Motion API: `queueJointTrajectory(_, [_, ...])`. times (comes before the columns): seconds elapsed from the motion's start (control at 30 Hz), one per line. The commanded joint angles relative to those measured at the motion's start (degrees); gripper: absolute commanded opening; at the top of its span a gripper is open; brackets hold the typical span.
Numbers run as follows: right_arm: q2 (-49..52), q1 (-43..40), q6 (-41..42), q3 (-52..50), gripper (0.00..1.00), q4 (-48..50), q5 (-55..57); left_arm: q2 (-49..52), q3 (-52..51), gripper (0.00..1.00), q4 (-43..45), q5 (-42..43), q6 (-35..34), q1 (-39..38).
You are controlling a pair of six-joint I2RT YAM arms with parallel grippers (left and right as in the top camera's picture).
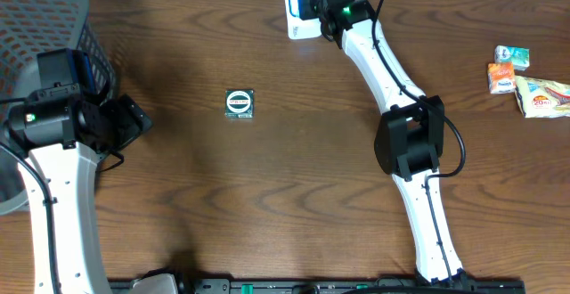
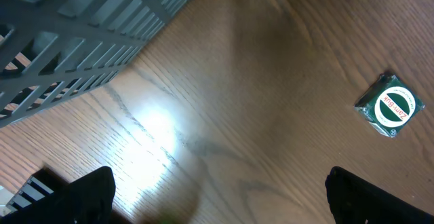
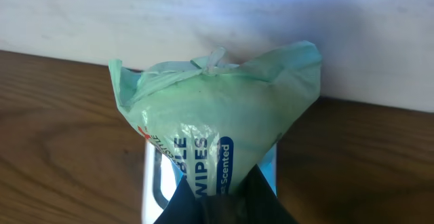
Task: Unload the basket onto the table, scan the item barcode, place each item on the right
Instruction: 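Raise the green wipes pack up to the white scanner, then carry the wipes pack right and release it by the other packs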
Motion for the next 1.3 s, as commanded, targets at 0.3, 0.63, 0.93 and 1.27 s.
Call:
queueJointTrajectory(0.3, [-10.64,-12.76,0.39,1.79,0.01,-18.93,8.83,-0.24,-0.11,0.97,-0.26,-0.94,-0.33,0.20])
queueJointTrajectory(0.63, [-10.49,-27.19,-3.23,1.14,0.01,-38.73,18.99,-0.24,-0.11,0.97,-0.26,-0.96,-0.33,0.20])
queueJointTrajectory(0.93, [-10.49,-36.94,-1.68,-1.64,0.74,-42.93,8.83,-0.24,-0.11,0.97,-0.26,-0.94,-0.33,0.20])
queueJointTrajectory(1.27, [-10.49,-36.59,-1.68,-2.05,0.80,-47.43,-9.55,-0.24,-0.11,0.98,-0.26,-0.94,-0.33,0.20])
